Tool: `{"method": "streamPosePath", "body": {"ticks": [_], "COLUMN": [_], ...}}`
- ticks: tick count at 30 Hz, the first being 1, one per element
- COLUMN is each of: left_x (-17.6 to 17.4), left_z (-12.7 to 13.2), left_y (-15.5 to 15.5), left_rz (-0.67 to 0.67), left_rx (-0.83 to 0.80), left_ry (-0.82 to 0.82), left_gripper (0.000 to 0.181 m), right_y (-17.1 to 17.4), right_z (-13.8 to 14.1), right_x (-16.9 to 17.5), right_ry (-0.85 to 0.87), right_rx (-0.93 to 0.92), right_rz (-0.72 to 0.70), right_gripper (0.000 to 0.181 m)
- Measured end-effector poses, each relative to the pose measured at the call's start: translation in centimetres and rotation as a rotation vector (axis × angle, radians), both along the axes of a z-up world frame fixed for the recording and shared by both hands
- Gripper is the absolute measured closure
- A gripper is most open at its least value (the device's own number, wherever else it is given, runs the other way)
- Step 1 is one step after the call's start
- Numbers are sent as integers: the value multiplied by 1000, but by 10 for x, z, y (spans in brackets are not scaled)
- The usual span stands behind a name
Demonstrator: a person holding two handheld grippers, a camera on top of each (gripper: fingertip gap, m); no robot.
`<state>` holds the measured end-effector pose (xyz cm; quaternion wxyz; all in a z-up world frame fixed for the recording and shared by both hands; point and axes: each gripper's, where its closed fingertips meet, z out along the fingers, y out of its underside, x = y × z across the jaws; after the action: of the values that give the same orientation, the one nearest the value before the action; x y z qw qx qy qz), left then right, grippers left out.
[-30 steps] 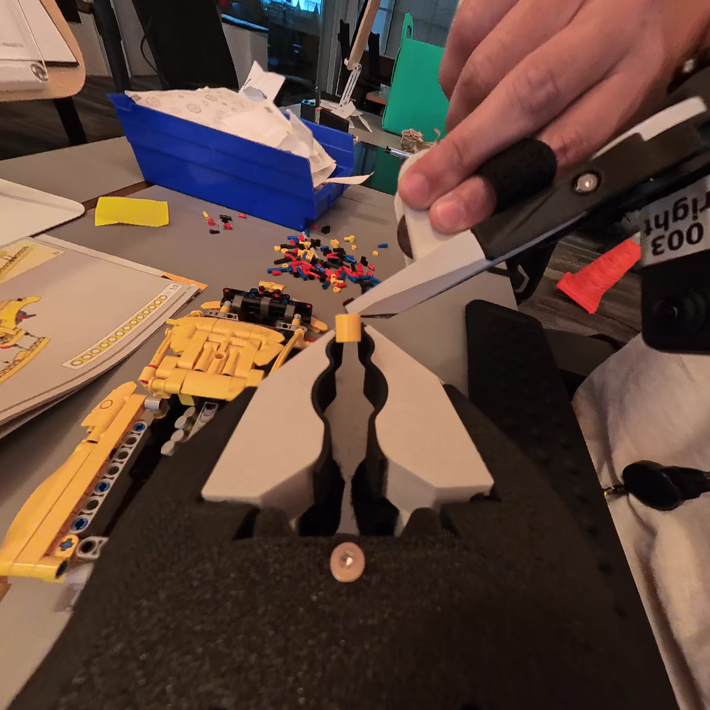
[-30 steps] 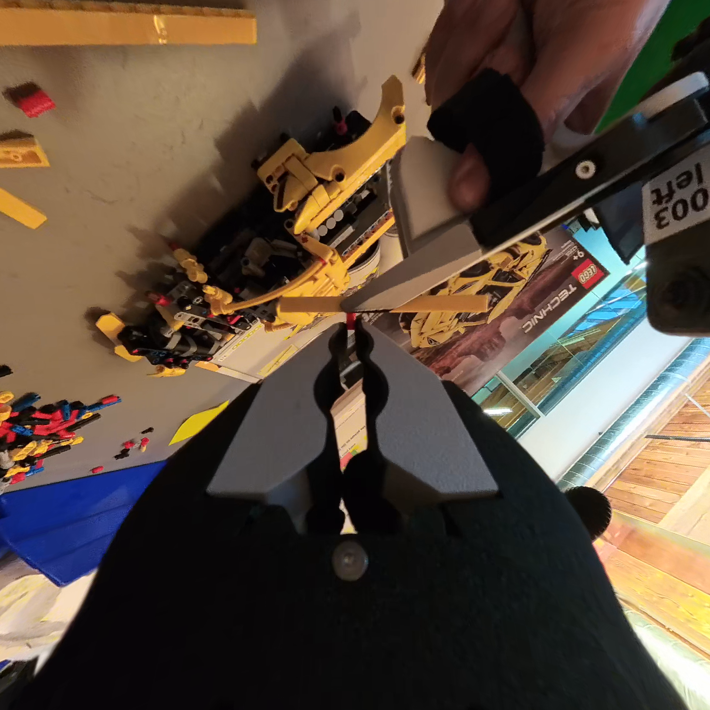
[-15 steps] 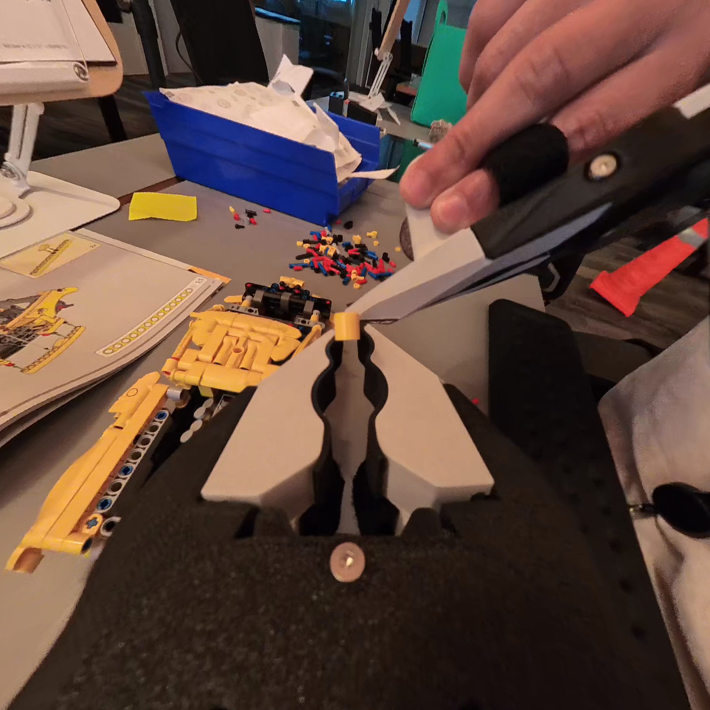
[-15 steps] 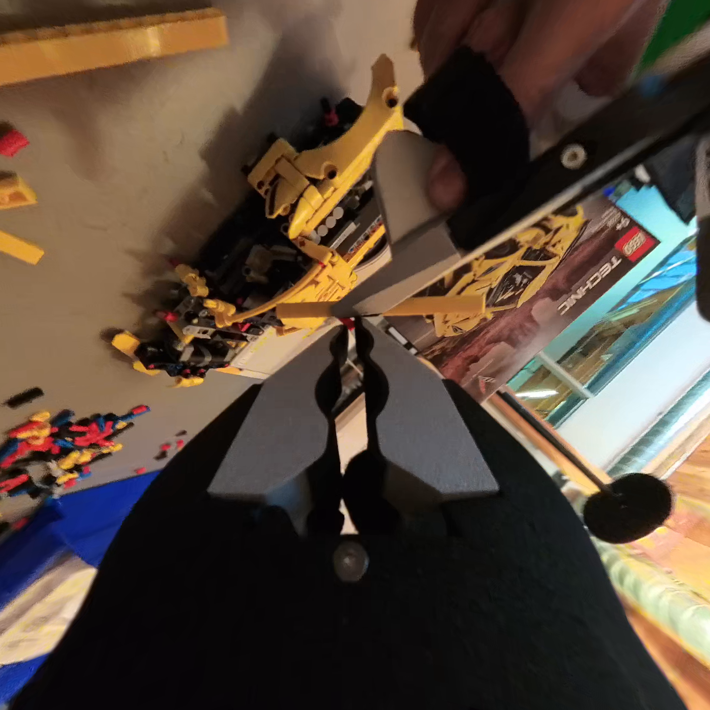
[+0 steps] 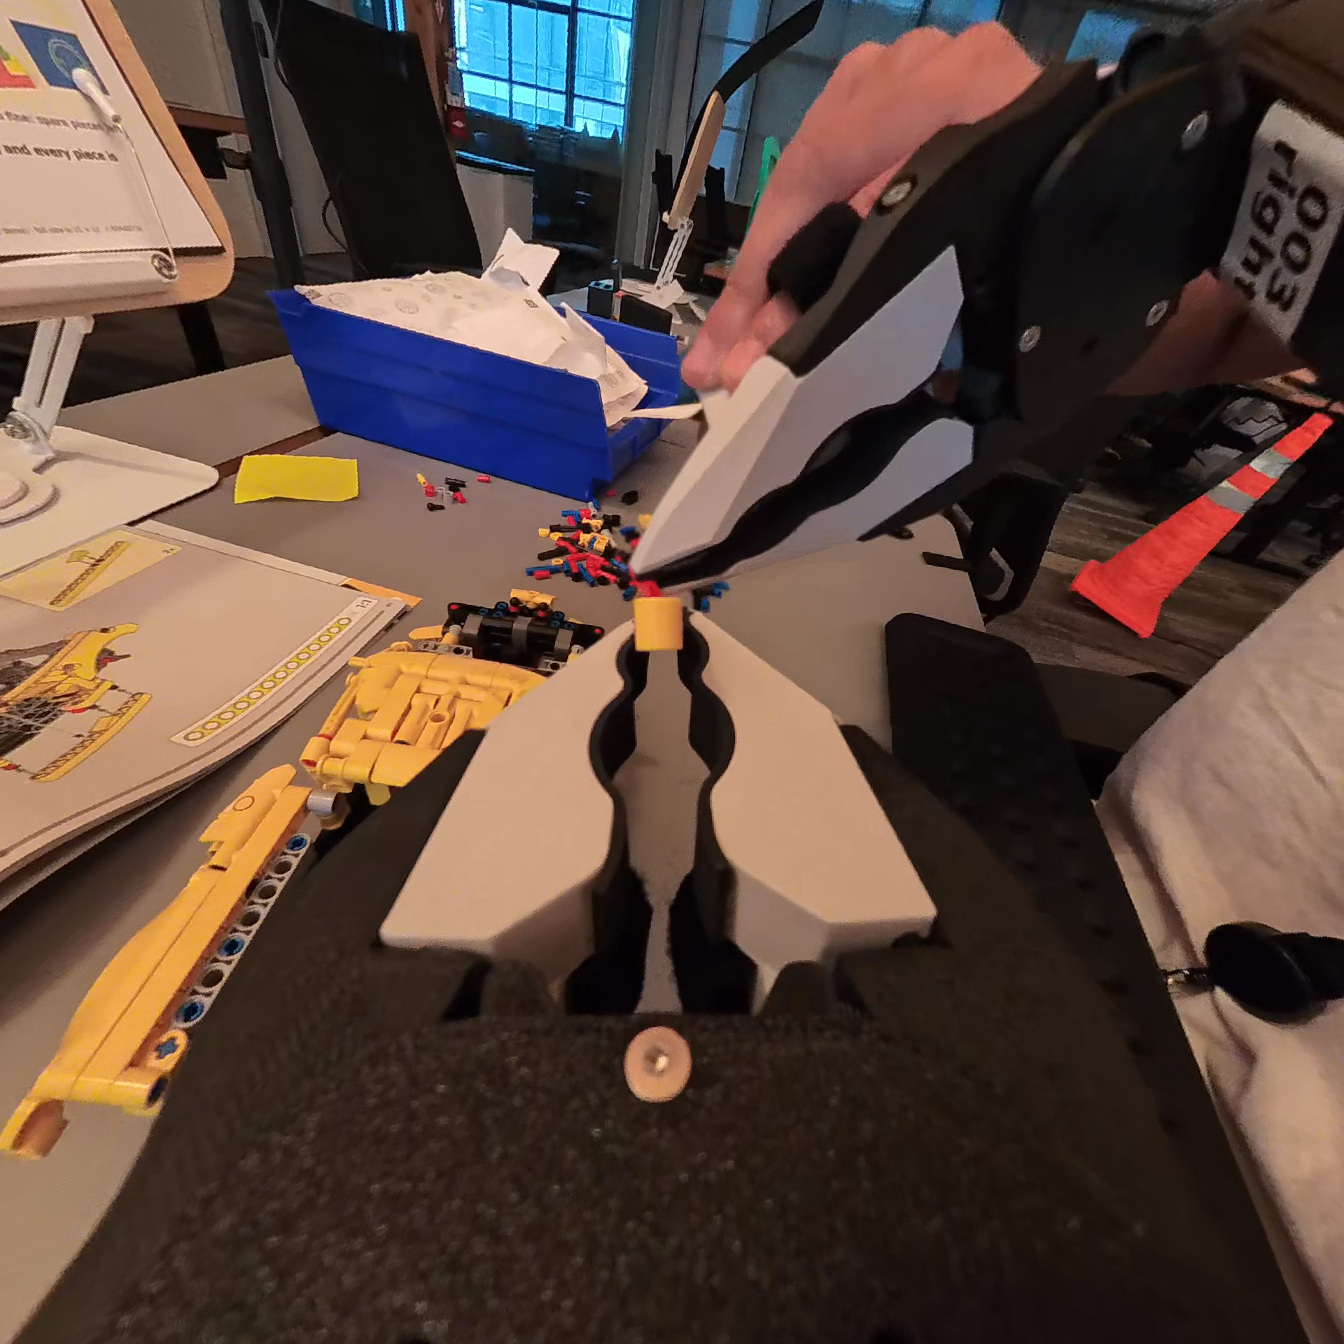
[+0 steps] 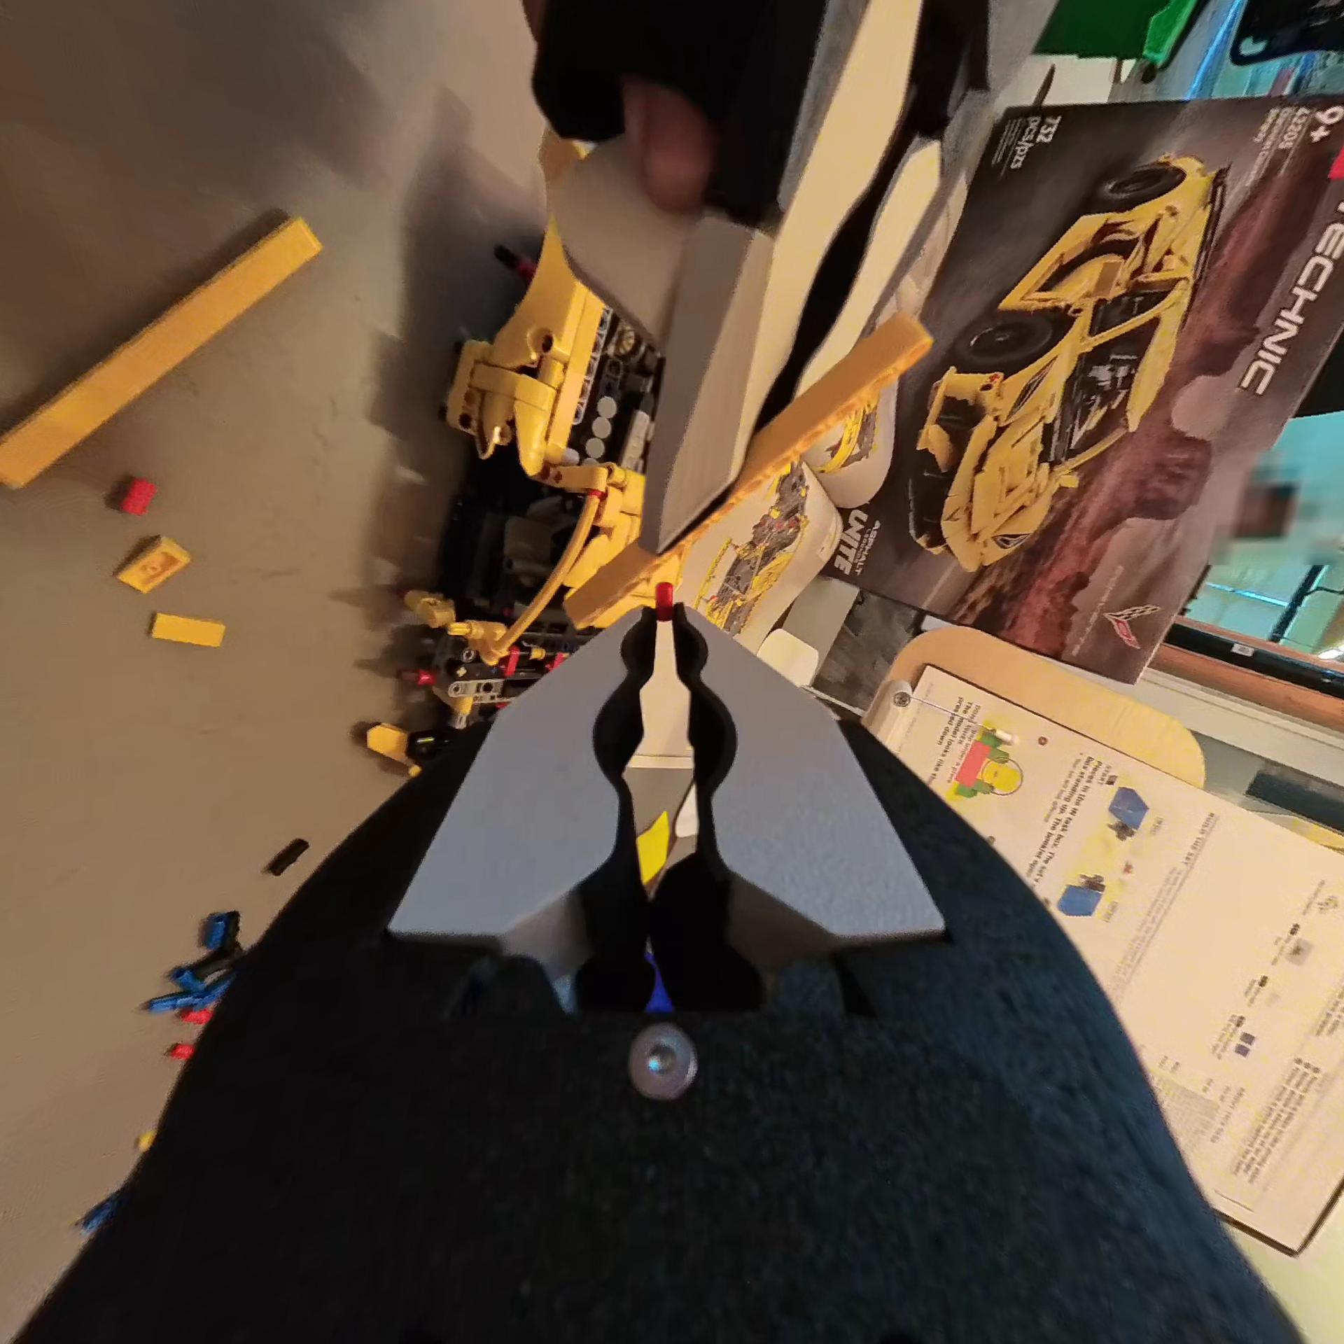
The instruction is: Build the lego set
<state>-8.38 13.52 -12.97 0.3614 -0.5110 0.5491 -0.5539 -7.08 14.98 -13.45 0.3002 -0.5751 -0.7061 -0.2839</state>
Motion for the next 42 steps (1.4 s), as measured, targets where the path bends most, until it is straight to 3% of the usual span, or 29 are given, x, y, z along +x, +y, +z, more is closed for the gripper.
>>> {"method": "streamPosePath", "body": {"ticks": [2, 4, 8, 12, 14, 17, 24, 36, 42], "left_x": [1, 1, 3, 3, 3, 2, 4, 5, 5], "left_z": [-4, -9, -16, -15, -15, -15, -19, -23, -23], "left_y": [2, 3, 3, 2, 3, 4, 2, 2, 1], "left_rz": [10, 22, 23, 24, 29, 31, 29, 26, 25], "left_rx": [17, 37, 44, 52, 55, 48, 65, 75, 79], "left_ry": [22, 45, 79, 74, 76, 75, 91, 108, 111], "left_gripper": [174, 174, 174, 174, 174, 174, 174, 174, 174], "right_y": [-7, -23, -92, -157, -192, -219, -237, -230, -229], "right_z": [-6, -20, -82, -100, -97, -105, -112, -119, -119], "right_x": [2, 10, 81, 145, 174, 198, 224, 230, 231], "right_ry": [74, 213, 292, 97, -99, -255, -416, -401, -394], "right_rx": [-85, -295, -988, -1335, -1409, -1412, -1385, -1359, -1351], "right_rz": [-37, -134, -615, -1050, -1280, -1479, -1583, -1573, -1560], "right_gripper": [178, 179, 178, 178, 178, 178, 178, 177, 168]}}
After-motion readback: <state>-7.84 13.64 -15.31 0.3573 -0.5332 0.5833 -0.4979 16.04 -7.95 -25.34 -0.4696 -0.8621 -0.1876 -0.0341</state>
